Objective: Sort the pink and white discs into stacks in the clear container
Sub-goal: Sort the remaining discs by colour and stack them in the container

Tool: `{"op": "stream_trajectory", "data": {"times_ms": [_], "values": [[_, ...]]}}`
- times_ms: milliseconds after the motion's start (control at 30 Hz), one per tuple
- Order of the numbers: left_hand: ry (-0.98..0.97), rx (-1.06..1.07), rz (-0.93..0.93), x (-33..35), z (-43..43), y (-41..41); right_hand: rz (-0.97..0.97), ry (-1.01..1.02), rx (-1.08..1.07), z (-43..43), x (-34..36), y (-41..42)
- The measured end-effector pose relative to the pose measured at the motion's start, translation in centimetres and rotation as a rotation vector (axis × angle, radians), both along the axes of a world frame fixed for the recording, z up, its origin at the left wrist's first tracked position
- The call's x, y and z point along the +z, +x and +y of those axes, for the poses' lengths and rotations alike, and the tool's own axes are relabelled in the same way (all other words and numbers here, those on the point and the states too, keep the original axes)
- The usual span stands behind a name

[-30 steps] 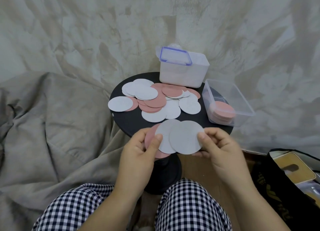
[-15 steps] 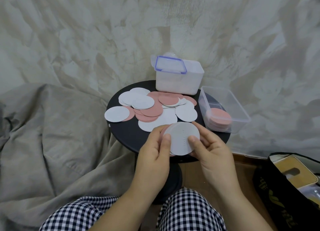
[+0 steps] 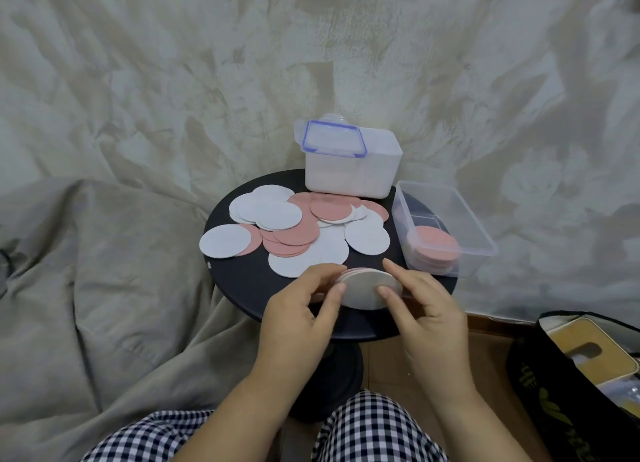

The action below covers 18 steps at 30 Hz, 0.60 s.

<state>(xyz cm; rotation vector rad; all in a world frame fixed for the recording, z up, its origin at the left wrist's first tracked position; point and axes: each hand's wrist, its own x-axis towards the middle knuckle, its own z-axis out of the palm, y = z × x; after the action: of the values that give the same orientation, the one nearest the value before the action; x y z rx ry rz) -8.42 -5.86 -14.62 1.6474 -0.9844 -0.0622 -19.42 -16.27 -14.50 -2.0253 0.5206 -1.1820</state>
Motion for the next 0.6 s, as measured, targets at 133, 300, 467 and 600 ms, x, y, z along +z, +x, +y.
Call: {"op": "stream_trajectory", "data": {"times_ms": [133,300,467,600], "values": [[0.066,0.029,-0.190,-1.1,-0.1,0.1,0.083,-0.067,0.018,-0.1,-1.2,0.4],[0.080,0.041,-0.392,-1.5,-0.3,0.1,0.123,-0.129,0.007,0.2,-2.1,0.7],[-0.102,0.067,-0.240,-0.9,0.1,0.0,-0.025,-0.079,0.028,0.4,-1.3,0.3],[-0.201,0.120,-0.075,-0.6,0.3,-0.3,-0.081,0.068,-0.011,0.6,-1.1,0.2]]}}
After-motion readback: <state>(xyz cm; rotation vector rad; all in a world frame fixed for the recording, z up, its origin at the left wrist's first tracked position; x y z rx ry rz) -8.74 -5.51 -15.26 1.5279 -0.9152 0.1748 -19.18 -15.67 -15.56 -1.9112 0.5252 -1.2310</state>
